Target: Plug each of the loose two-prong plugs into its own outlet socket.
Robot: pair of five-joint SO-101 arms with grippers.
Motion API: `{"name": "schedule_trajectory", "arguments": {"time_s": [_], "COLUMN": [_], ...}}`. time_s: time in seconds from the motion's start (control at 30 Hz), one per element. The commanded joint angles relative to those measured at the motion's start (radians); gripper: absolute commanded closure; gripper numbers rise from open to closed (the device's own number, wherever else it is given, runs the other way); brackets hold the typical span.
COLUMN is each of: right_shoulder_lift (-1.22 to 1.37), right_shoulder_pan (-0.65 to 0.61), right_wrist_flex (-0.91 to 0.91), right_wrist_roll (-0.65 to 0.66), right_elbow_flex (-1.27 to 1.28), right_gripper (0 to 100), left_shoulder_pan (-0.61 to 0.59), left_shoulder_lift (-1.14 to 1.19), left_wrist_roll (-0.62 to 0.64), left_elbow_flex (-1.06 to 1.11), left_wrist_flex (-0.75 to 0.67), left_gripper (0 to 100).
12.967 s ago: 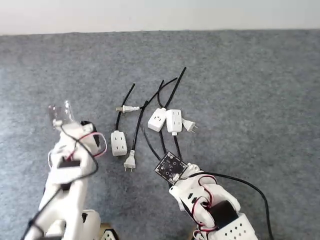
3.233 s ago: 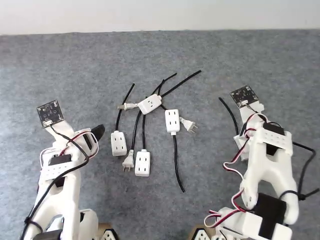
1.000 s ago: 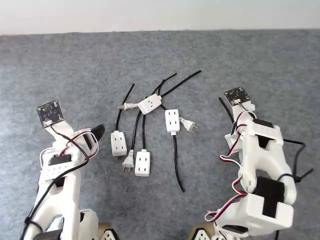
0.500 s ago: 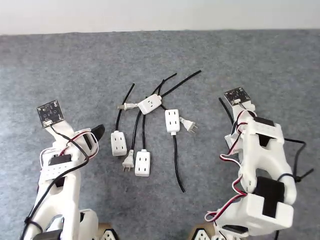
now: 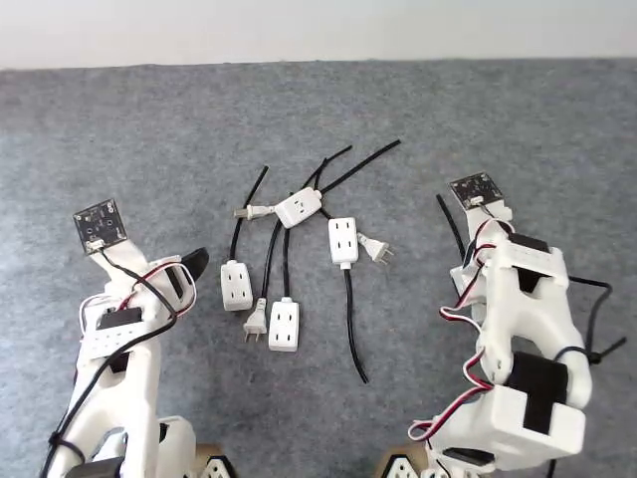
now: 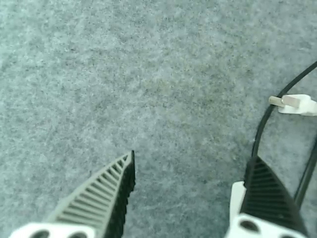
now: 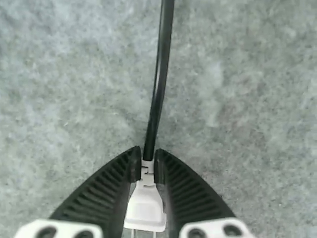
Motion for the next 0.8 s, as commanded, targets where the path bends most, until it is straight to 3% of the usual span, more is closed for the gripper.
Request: {"name": "schedule_trajectory", "arguments": {"time_s": [0.0, 0.23, 0.43, 0.77], "right_shoulder_lift": [-0.002, -0.054, -0.297, -0.596], "right_shoulder_pan": [0.016, -0.013, -0.068, -0.395], "right_wrist_flex": [-0.015, 0.114, 0.265, 0.558], "right_wrist_roll": [-0.012, -0.015, -0.098, -0.236], "right_elbow_flex": [-0.048, -0.072, -0.077, -0.080], "right_gripper": [99.0, 99.0, 99.0, 99.1], "left_shoulder_pan": [0.003, 0.003, 0.002, -0.005], "left_shoulder_lift": [-0.021, -0.021, -0.021, -0.021], "left_wrist_roll": [0.009, 0.009, 0.009, 0.009], "left_elbow_flex": [-0.008, -0.007, -0.007, -0.007], "left_wrist_flex": [-0.017, -0.017, -0.018, -0.020], "left_gripper": [66, 66, 66, 66]}}
